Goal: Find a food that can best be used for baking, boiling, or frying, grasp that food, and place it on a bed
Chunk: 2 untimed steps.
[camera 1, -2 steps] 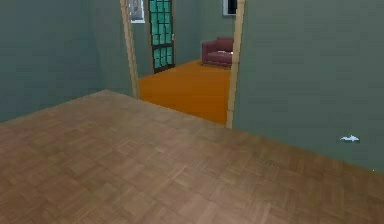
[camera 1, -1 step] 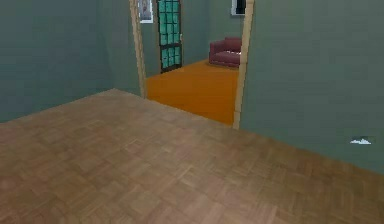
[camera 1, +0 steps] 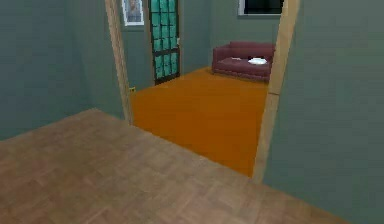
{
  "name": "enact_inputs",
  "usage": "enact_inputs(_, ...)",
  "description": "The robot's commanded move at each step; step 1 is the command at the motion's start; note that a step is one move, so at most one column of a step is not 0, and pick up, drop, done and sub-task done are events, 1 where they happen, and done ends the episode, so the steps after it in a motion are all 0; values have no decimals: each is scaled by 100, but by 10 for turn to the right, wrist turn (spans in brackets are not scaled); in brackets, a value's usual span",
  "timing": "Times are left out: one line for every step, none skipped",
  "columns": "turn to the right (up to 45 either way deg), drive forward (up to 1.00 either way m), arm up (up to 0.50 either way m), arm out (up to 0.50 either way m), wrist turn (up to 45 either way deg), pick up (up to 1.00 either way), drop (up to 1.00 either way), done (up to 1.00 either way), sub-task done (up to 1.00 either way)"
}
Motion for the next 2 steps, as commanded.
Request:
enact_inputs(0,100,0,0,0,0,0,0,0)
enact_inputs(-30,0,0,0,0,0,0,0,0)
